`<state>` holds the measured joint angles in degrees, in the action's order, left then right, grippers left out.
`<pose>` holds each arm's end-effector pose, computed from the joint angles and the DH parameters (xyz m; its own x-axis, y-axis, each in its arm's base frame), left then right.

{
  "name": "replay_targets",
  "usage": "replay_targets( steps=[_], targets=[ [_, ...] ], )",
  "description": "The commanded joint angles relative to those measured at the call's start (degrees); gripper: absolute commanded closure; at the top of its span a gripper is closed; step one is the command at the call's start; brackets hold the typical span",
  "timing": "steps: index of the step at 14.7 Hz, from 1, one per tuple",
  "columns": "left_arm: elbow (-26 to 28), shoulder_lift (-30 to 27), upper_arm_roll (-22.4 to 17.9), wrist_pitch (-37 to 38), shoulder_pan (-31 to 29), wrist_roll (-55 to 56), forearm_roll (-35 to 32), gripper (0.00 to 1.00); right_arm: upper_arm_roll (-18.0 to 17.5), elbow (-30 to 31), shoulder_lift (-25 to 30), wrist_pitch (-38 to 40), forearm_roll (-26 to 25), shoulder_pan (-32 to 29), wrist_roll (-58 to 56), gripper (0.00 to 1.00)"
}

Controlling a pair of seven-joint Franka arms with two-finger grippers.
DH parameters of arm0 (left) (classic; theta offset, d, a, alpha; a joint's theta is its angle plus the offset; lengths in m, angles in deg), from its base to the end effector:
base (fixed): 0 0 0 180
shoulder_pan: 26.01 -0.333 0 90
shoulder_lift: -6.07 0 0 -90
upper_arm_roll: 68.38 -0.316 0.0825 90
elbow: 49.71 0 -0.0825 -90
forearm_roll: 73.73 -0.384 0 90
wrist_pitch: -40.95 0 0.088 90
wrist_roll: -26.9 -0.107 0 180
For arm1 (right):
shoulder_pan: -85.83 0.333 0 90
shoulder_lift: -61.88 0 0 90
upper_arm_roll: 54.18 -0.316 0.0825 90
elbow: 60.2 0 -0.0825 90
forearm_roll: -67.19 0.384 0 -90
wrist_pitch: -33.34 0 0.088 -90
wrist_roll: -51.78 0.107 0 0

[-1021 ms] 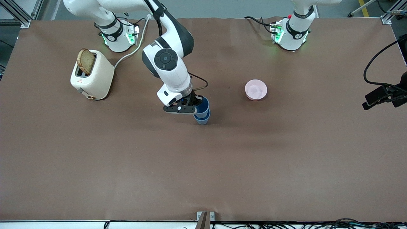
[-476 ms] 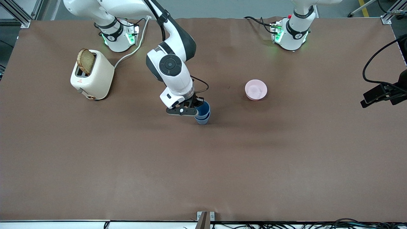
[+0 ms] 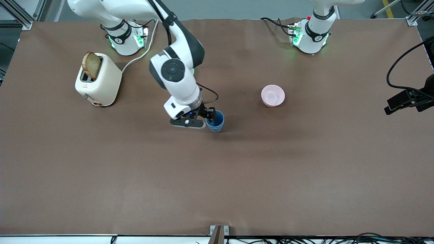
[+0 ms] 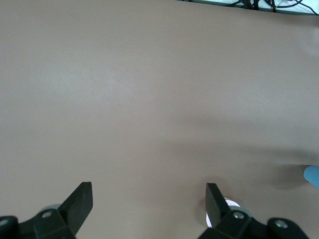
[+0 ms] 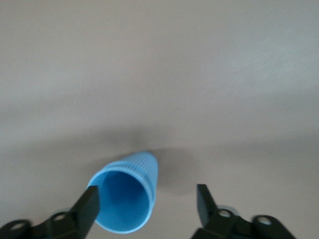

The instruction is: Stack blue cups with both arms

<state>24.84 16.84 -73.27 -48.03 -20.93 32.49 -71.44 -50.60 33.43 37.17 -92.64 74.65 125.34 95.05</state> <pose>0.6105 -0.0122 0.6408 0.9939 0.0909 0.0619 0.0891 -0.9956 0.0301 0.5495 0.4102 0.3822 0.9809 -0.1915 0.0350 -0.1840 -0.9707 -0.1543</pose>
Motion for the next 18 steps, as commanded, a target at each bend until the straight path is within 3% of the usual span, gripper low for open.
replay_targets(
  steps=[1,6,9,13,18],
  targets=[
    [1.6,-0.9,-0.1,0.0,-0.5,-0.8,0.2,0.00,-0.8,3.0,9.0,6.6,-1.0,-7.8,-1.5,0.04],
    [10.7,-6.1,0.4,-6.0,-0.6,-0.1,0.8,0.00,-0.8,4.5,17.2,11.7,-1.2,-23.2,-16.6,0.03],
    [9.4,-6.3,0.3,-5.8,-0.5,-0.4,0.8,0.00,-0.8,3.7,20.3,15.7,-1.2,-31.5,-24.1,0.00],
    [9.5,-7.3,0.2,-5.3,-0.6,-0.6,1.3,0.00,-0.9,-4.5,20.4,28.8,-3.0,-41.1,-36.1,0.00],
    [9.2,-7.3,0.2,-0.3,-0.5,-1.4,0.2,0.00,-0.8,-10.5,20.5,38.3,-8.5,-44.8,-46.2,0.00]
  ],
)
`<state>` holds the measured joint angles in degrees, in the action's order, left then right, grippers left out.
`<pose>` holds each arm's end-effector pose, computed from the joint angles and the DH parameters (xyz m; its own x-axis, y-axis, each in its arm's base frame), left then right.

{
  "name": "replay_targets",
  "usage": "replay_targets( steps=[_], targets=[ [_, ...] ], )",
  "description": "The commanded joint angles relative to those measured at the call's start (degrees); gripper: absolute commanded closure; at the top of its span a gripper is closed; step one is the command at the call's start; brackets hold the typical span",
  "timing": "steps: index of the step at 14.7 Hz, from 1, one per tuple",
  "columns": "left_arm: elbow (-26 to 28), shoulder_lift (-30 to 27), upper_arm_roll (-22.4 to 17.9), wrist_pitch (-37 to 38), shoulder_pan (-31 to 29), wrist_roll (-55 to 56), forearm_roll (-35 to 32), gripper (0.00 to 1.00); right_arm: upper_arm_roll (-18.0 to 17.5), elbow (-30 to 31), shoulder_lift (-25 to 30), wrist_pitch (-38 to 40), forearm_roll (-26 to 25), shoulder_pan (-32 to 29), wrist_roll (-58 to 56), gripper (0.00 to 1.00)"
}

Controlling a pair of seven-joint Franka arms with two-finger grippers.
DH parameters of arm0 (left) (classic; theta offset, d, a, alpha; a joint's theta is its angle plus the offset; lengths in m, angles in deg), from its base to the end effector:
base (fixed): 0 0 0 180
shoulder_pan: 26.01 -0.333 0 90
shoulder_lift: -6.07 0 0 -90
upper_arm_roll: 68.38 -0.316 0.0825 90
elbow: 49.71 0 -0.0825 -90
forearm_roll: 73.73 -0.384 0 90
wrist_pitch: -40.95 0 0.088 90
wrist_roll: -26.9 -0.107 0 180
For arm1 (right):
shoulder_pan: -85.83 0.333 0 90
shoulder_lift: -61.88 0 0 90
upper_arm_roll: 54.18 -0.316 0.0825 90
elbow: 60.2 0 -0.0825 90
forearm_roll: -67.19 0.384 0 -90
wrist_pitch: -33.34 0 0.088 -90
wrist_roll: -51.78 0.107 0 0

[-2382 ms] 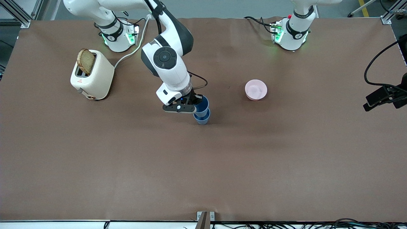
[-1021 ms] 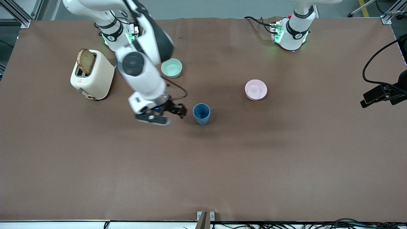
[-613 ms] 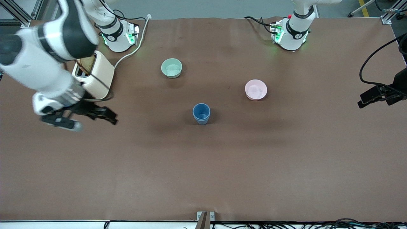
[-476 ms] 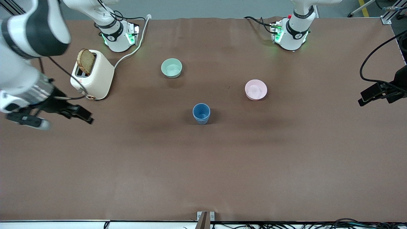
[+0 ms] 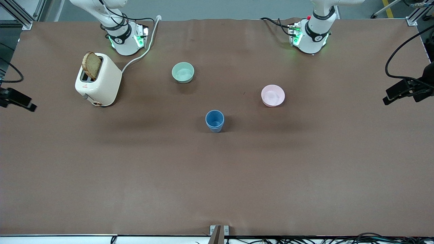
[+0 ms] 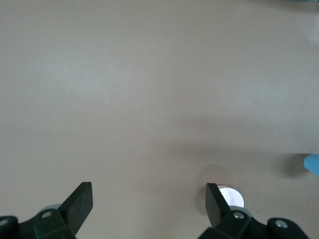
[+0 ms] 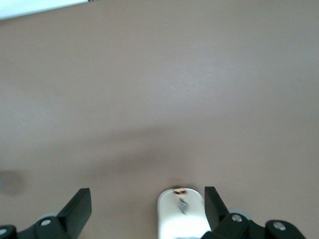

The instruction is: Stack blue cups with both arms

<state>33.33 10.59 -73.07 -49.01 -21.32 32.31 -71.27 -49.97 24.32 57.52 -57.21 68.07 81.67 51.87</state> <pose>0.5796 -0.0067 0.6373 0.9949 0.0937 0.0385 0.0921 -0.9949 0.0403 0.5739 -0.0810 0.6275 0.9887 -0.1468 0.0293 -0.1466 -0.9891 -0.0098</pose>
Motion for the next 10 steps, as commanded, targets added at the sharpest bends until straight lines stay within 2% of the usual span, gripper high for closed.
replay_targets(
  steps=[1,10],
  targets=[
    [0.6,-1.1,0.2,0.6,0.0,-1.3,0.1,0.00,-1.4,-1.3,0.0,3.0,-1.9,-1.6,-3.3,0.00],
    [-0.6,-1.2,0.0,-1.6,-0.3,-1.4,0.0,0.00,-1.7,-1.5,-0.4,2.7,-1.1,-1.8,-3.3,0.00]
  ],
)
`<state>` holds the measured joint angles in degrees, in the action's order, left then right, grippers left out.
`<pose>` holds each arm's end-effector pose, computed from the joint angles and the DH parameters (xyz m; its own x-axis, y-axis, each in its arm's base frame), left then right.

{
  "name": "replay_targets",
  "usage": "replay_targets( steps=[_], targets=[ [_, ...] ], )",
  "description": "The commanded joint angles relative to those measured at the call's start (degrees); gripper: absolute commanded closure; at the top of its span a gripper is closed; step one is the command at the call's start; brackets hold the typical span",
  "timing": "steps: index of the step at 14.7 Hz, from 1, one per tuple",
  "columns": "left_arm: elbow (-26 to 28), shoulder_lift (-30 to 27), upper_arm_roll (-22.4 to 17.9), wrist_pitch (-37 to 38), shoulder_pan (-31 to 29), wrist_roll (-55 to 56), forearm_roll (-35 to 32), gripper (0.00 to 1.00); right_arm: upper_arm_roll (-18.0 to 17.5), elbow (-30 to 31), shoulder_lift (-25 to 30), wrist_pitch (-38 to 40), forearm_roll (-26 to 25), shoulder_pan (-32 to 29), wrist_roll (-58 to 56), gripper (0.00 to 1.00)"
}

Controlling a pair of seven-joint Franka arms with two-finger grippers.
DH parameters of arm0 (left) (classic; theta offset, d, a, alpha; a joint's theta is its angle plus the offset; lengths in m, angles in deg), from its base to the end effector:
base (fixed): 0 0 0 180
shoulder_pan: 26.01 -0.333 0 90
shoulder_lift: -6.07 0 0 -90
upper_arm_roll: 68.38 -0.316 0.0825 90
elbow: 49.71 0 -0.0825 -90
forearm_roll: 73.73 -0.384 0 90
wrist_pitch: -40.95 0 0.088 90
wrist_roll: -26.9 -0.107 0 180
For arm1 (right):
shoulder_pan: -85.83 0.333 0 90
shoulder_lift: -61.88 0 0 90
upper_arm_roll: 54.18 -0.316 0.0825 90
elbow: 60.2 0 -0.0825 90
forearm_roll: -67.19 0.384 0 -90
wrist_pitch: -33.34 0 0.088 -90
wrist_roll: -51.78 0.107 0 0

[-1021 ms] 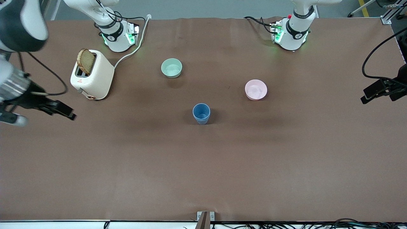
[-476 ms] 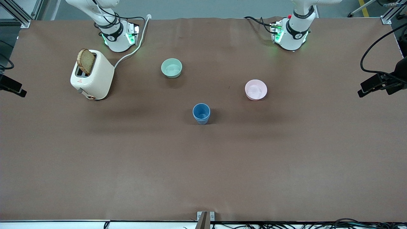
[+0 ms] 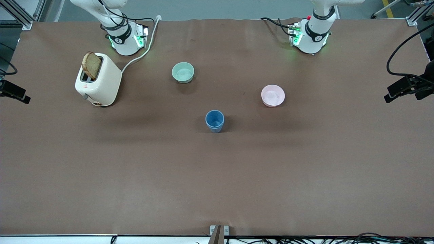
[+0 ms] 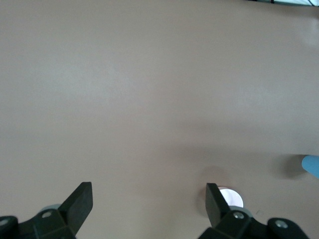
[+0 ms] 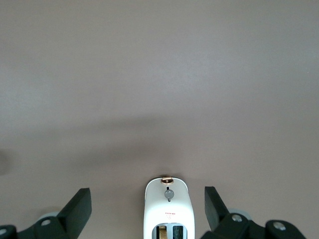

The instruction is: Stack blue cups with both arms

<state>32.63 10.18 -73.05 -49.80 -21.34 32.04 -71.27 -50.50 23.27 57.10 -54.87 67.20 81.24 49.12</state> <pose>0.5788 -0.0065 0.6485 0.9934 0.0894 0.0716 0.0865 -0.9953 0.0436 0.5720 -0.0814 0.6282 0.9952 -0.0975 -0.0008 -0.0975 -0.9952 0.0051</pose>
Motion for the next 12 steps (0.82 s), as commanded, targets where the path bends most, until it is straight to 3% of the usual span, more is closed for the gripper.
replay_targets(
  steps=[1,4,12],
  targets=[
    [0.1,-0.8,-0.2,-0.8,-0.2,-1.2,0.0,0.00,-1.1,-0.5,-0.1,0.5,-0.2,-1.4,-0.6,0.00],
    [0.1,-0.9,3.8,-0.8,-2.7,-1.4,-1.5,0.00,-1.0,-1.5,0.0,0.7,0.4,-1.5,-0.6,0.00],
    [1.3,-2.4,3.2,-0.4,-1.0,-1.3,-2.5,0.00,-1.1,0.4,3.0,3.0,0.6,-1.0,-2.4,0.00]
  ],
)
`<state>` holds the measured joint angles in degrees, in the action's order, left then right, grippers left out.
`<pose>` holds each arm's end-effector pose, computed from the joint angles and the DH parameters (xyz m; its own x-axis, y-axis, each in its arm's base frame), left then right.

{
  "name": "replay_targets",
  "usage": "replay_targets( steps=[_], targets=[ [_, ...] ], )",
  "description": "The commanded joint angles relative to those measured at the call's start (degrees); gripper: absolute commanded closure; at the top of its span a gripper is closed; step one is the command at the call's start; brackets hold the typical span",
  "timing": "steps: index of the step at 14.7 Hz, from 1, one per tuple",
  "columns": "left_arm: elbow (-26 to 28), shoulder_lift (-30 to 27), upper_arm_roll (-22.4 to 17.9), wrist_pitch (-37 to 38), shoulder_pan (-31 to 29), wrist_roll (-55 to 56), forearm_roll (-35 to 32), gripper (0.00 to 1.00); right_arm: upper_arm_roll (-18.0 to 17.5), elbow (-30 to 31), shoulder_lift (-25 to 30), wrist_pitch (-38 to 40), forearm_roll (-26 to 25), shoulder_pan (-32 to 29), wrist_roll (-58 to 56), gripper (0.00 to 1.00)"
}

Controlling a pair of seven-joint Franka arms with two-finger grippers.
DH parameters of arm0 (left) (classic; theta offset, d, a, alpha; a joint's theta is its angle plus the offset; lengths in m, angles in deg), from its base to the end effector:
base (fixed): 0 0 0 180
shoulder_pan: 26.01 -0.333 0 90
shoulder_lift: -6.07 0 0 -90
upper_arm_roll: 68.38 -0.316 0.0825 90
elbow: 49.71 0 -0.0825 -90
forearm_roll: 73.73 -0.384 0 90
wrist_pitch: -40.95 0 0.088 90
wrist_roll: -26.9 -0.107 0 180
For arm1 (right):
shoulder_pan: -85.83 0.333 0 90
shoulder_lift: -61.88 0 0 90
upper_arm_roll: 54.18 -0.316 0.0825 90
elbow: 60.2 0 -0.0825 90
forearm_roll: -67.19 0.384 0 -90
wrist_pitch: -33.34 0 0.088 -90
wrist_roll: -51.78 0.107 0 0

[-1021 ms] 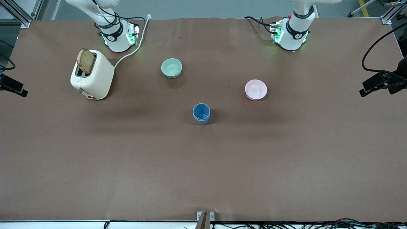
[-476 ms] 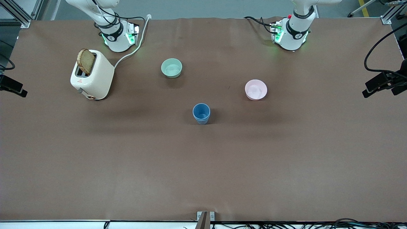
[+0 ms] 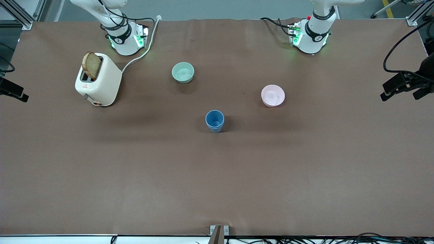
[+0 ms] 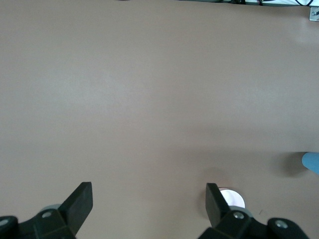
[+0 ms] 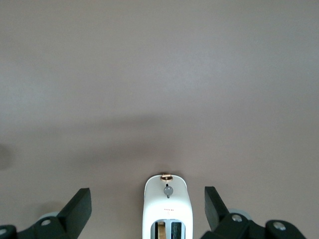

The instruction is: Stack blue cups with both arms

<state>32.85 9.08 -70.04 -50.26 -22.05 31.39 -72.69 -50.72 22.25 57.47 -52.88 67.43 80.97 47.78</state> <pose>0.5730 -0.0254 0.6583 0.9946 0.0386 0.0967 0.0364 -0.9990 0.0242 0.5665 -0.0808 0.6372 0.9971 -0.0749 -0.0110 -0.0749 -0.9972 -0.0003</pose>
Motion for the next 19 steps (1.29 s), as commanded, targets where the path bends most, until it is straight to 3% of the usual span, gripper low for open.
replay_targets(
  steps=[1,4,19],
  targets=[
    [1.1,-1.3,0.3,0.1,-0.2,-0.6,-1.0,0.00,-1.0,2.3,3.5,0.8,0.1,-0.7,-1.1,0.00],
    [2.0,-2.1,0.3,0.1,-0.3,-0.5,-0.6,0.00,-1.2,4.7,5.7,0.4,-0.1,-0.5,-1.1,0.00],
    [2.0,-2.2,0.3,0.1,-0.4,-0.4,-0.4,0.00,-1.2,4.4,5.5,-0.9,-0.5,-0.4,-3.3,0.00]
  ],
)
